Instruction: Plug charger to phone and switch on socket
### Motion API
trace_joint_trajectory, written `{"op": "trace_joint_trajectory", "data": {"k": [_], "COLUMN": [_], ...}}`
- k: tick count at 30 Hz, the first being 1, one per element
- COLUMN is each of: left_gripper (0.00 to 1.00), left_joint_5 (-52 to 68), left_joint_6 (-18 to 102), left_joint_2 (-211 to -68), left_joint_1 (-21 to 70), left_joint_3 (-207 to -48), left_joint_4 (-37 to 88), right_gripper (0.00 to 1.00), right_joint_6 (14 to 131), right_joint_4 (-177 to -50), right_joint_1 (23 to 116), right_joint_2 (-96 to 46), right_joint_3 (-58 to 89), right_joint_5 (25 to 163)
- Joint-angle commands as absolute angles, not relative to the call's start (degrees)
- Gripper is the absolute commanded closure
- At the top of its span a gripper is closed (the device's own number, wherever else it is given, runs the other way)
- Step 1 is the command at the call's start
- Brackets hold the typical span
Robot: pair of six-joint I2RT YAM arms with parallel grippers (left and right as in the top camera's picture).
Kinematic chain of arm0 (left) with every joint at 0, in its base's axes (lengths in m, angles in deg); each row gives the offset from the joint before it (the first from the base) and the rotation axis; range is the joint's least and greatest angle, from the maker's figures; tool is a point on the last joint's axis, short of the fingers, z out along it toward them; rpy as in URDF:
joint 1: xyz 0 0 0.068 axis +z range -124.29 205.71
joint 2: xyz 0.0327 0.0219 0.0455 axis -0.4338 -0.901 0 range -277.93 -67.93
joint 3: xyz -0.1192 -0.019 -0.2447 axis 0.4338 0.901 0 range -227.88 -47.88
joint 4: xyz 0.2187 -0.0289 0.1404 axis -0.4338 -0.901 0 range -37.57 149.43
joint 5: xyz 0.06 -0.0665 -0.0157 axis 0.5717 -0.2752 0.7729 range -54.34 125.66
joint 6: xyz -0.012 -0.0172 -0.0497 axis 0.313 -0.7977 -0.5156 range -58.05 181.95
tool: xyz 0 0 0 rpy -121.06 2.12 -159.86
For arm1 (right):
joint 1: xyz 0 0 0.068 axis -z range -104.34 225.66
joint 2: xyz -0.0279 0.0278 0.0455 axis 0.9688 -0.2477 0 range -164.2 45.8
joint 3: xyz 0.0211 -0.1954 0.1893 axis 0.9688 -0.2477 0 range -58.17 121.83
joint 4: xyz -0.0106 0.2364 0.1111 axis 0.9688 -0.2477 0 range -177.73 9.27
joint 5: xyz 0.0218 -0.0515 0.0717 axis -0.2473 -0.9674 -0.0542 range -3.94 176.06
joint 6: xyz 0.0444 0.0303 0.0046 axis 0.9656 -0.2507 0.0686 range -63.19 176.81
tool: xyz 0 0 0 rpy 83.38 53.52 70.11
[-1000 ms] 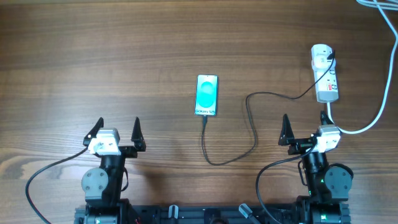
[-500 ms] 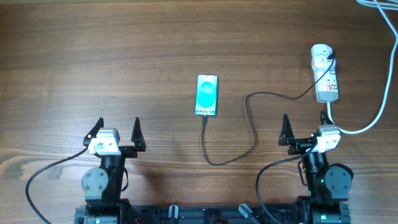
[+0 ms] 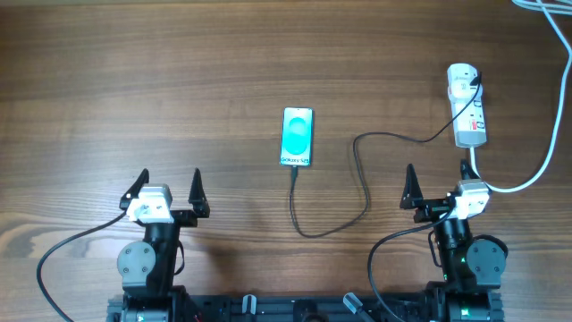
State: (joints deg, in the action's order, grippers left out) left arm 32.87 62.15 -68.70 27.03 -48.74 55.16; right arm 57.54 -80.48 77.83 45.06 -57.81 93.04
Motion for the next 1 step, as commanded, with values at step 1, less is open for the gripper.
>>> {"op": "trace_joint_trajectory", "data": {"k": [1], "left_gripper": [0.0], "left_joint_5": [33.81], "left_joint_6": [63.22], "left_joint_2": [-68.09], "left_joint_1": [27.49], "left_joint_3": [-48.2], "left_joint_4": [55.12], "right_gripper": [0.0], "right_joint_6": [56.82], "right_joint_4": [-80.41], "right_joint_1": [77.48], "right_joint_2": [45.59], "right_joint_3": [-57.88], "right_joint_5": [91.84]}}
